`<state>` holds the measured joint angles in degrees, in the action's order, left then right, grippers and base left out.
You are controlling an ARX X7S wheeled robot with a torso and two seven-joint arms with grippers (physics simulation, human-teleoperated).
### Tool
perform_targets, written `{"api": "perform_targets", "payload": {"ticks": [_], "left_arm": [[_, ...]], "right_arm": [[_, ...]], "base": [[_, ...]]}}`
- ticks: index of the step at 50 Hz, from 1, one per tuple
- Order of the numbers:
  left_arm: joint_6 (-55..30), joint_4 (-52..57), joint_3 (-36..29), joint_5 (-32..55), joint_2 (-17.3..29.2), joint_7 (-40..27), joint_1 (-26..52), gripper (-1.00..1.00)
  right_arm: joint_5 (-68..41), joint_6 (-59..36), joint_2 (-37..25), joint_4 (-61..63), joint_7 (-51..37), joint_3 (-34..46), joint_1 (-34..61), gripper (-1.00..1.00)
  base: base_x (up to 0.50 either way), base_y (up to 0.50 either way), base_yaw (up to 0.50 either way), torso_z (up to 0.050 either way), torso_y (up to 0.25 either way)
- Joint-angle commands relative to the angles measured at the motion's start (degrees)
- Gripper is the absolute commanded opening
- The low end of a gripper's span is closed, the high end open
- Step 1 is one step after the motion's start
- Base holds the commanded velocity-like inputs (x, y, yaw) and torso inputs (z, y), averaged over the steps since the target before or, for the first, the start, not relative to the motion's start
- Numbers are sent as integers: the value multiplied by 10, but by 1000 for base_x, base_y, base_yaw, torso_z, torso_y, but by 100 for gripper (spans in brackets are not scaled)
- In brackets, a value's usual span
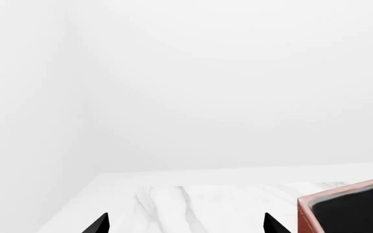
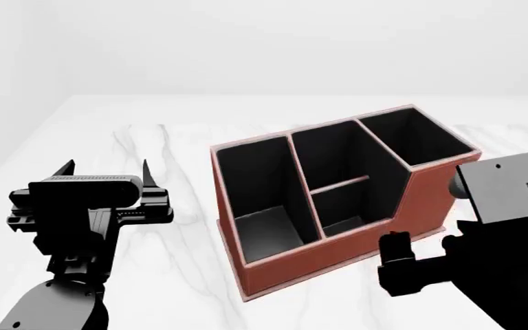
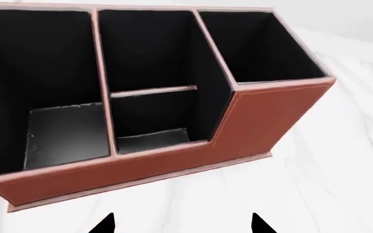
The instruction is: Pick up the book and place it in the left compartment of the caddy.
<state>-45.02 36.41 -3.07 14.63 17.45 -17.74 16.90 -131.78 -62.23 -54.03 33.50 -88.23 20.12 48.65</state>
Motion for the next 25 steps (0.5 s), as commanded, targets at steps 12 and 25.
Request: {"api": "perform_targets", "payload": {"ticks": [12,25], "left_arm": [[-2,0,-4,1,6,-6,2,100],[2,-13,-10,1,5,-5,8,100]], "right_arm": [[13,148,-150,74,35,-5,-174,100],[58,267,-205,106,62,-68,-323,100]], "base": [[0,0,0,0,0],[0,0,0,0,0]]}}
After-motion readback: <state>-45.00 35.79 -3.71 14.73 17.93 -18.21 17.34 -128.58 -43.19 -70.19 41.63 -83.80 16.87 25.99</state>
